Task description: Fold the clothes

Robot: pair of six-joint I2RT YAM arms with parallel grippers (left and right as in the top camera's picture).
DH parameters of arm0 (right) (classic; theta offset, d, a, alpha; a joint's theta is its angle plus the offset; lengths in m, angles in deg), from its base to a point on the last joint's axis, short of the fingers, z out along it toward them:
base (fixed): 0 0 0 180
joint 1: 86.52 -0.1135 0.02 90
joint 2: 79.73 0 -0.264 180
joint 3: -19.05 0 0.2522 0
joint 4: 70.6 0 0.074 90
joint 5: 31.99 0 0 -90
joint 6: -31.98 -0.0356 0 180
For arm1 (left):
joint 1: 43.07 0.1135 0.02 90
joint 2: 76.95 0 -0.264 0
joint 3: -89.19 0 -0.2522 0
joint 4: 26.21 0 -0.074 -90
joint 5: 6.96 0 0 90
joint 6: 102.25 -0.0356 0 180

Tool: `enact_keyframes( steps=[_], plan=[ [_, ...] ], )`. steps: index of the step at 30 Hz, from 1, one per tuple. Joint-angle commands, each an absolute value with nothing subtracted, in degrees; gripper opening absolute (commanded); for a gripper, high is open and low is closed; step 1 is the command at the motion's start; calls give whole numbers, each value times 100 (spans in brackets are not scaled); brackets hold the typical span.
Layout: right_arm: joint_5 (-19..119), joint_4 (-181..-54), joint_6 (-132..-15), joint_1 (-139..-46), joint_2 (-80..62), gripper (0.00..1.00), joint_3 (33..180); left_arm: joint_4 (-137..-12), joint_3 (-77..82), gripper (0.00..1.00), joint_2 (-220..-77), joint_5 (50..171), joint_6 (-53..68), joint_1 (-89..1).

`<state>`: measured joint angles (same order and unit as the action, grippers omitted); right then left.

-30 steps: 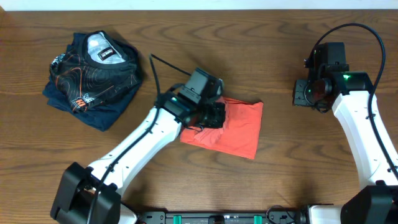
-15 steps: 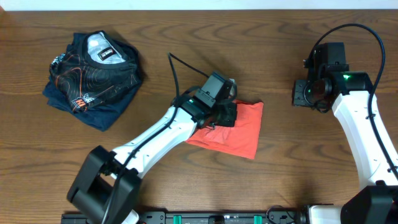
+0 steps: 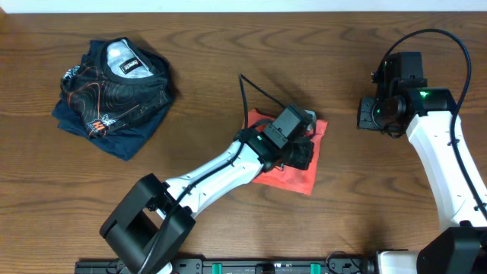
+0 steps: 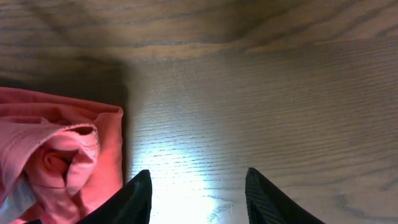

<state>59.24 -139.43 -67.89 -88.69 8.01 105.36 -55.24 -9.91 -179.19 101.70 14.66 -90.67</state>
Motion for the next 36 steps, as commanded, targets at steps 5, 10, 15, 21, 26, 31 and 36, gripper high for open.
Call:
enact_keyframes(
  steps=[5, 10, 15, 21, 26, 31, 36],
  plan=[
    [5903, -13943, -6829, -8845, 814, 47, 10495, -5504, -856, 31, -17971, 10030, 1403, -9076],
    [5465, -13936, -6610, -8845, 814, 52, 10495, -5590, -821, 30, -17700, 9982, 1047, -8772],
    [3647, -13812, -5596, -8922, 816, 52, 10495, -5904, -775, 31, -17079, 9754, 920, -8016],
    [2777, -13222, -5449, -9422, 976, 53, 10495, -6046, -782, 34, -17020, 9346, 920, -7091],
    [2524, -12551, -5878, -9892, 1533, 53, 10495, -6049, -786, 34, -17429, 9392, 922, -6907],
    [2447, -12500, -6311, -10135, 2211, 48, 10495, -6059, -795, 34, -17846, 9822, 924, -7012],
    [3531, -13353, -6636, -10133, 2792, 45, 10495, -6136, -858, 35, -18168, 9866, 920, -7183]
  ],
)
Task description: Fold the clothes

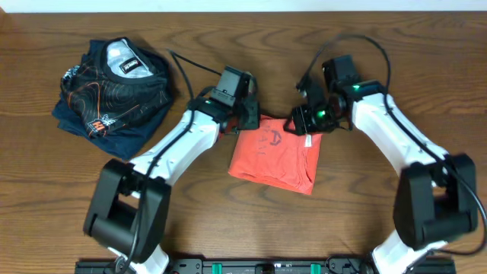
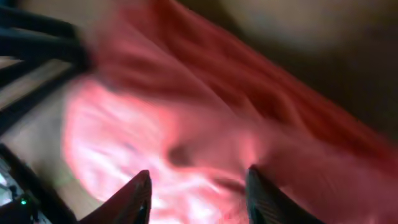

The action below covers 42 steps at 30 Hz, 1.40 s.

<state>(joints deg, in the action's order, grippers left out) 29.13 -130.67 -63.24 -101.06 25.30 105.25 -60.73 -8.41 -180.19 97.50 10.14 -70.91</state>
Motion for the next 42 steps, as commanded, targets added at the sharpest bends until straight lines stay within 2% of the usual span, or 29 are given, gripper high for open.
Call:
enact_keyframes(
  steps=[1, 11, 16, 23, 27, 30, 32, 37, 42],
  plan=[
    [3748, -13541, -6636, -10133, 2897, 44, 10495, -6171, -858, 35, -18225, 9866, 920, -7209],
    [4895, -13722, -6645, -10115, 3181, 44, 10495, -6247, -858, 35, -19119, 9800, 918, -7379],
    [5918, -13812, -6850, -10073, 3184, 47, 10495, -6658, -858, 34, -19370, 9064, 924, -7347],
    [5968, -13646, -6848, -10043, 3184, 49, 10495, -6829, -847, 36, -19239, 9134, 920, -7331],
    [5964, -13646, -6848, -10041, 3184, 49, 10495, -6840, -843, 47, -18758, 9129, 920, -7198],
    [5964, -13646, -6848, -10041, 3184, 49, 10495, -6800, -843, 77, -18340, 9131, 920, -7023],
    [5964, -13641, -6848, -10041, 3184, 50, 10495, -6770, -843, 86, -18183, 9131, 922, -6910],
    [5953, -13637, -6848, -10043, 3184, 50, 10495, -6735, -849, 91, -18334, 9177, 924, -6772],
    [5951, -13637, -6848, -10041, 3184, 50, 10495, -6551, -849, 91, -18653, 10108, 922, -6778]
  ],
)
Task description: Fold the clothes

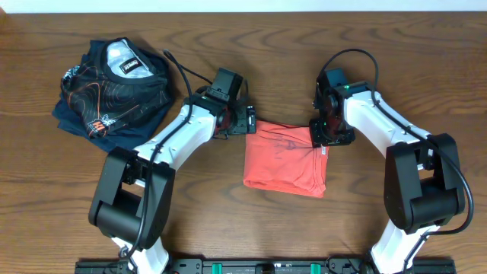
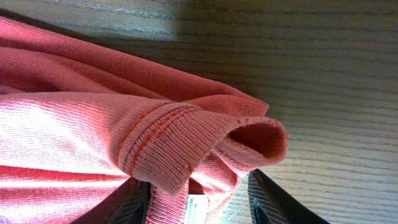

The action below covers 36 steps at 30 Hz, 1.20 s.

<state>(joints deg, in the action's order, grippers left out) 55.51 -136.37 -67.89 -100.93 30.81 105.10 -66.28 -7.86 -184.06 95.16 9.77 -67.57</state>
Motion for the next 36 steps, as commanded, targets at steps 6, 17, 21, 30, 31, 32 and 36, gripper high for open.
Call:
enact_keyframes(
  steps=[6, 17, 21, 30, 31, 32, 36],
  plan=[
    [5951, -13635, -6848, -10043, 3184, 50, 10495, -6164, -849, 92, -18909, 11208, 918, -6778],
    [5948, -13624, -6850, -10043, 3184, 50, 10495, -5998, -858, 92, -18911, 11693, 762, -6792],
    [5948, -13628, -6848, -10043, 3184, 51, 10495, -5994, -858, 91, -18948, 11687, 618, -6789],
    [5946, -13650, -6848, -10041, 3184, 51, 10495, -5952, -858, 69, -19494, 11542, 537, -6857],
    [5946, -13652, -6848, -10041, 3184, 51, 10495, -5957, -858, 58, -19549, 11542, 531, -6883],
    [5948, -13659, -6848, -10041, 3184, 51, 10495, -5957, -858, 45, -19571, 11542, 472, -6892],
    [5951, -13709, -6848, -10041, 3181, 50, 10495, -6007, -836, 6, -19344, 11470, 166, -6789]
  ],
)
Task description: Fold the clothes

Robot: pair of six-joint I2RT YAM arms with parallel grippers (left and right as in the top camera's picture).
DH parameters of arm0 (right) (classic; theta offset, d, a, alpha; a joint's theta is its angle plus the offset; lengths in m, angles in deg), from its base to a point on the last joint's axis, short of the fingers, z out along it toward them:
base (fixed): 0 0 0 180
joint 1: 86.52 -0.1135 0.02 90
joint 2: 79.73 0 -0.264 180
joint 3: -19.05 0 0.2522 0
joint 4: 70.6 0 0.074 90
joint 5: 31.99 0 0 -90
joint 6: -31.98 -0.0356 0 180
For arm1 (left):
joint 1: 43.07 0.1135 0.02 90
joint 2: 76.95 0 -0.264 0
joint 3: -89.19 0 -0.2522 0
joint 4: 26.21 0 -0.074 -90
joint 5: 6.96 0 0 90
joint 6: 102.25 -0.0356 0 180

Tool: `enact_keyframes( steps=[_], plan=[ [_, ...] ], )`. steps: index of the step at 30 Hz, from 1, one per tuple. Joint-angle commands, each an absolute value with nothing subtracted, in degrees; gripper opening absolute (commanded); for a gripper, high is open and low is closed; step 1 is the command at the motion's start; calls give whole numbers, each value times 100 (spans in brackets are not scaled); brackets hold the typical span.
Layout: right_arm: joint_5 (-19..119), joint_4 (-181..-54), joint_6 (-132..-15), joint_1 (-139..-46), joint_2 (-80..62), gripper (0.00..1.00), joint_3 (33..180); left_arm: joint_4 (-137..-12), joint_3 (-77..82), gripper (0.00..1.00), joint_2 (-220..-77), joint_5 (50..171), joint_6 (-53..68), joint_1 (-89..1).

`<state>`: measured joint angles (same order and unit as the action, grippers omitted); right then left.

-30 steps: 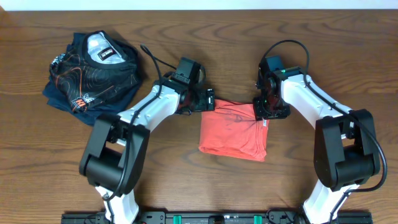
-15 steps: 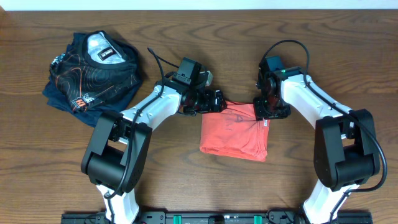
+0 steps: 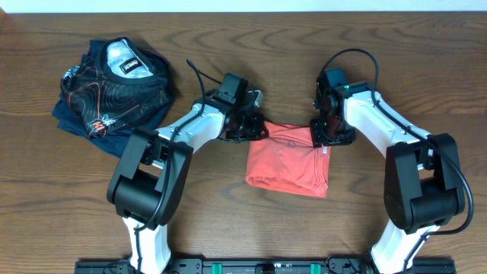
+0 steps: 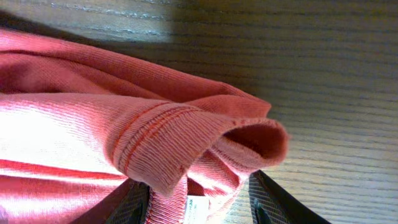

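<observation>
A red garment lies folded into a rough rectangle in the middle of the wooden table. My right gripper sits at its upper right corner. In the right wrist view, a bunched red hem and a white label fill the gap of that gripper, whose fingers stand wide apart. My left gripper touches the garment's upper left corner; its jaws are hidden from the overhead camera. A dark blue printed shirt lies folded at the far left.
The left arm stretches from the front left toward the garment, and the right arm curves in from the right. Black cables loop above both wrists. Bare wood surrounds the red garment.
My left gripper has shifted a little to the right and now touches the garment's upper left corner. The right gripper is in the same place, with the hem still between its fingers.
At first my left gripper was on the crumpled red garment, with the right gripper off to the right over bare wood. Then both grippers were at its far corners and it lay flatter, tilted. Later it lay squared, further right, where it stays.
</observation>
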<state>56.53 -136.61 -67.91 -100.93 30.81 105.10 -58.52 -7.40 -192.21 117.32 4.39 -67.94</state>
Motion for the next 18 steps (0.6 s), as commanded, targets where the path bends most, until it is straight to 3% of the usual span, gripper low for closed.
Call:
enact_keyframes(
  steps=[1, 9, 18],
  plan=[
    [5951, -13709, -6848, -10032, 3170, 51, 10497, -6112, -795, 6, -19208, 11315, 161, -6722],
    [5907, -13803, -6872, -9693, 2523, 53, 10722, -6665, -576, 6, -17811, 9833, -274, -6059],
    [5909, -13821, -6868, -9258, 1415, 58, 10729, -6101, -574, 6, -16535, 8498, -907, -4980]
  ],
)
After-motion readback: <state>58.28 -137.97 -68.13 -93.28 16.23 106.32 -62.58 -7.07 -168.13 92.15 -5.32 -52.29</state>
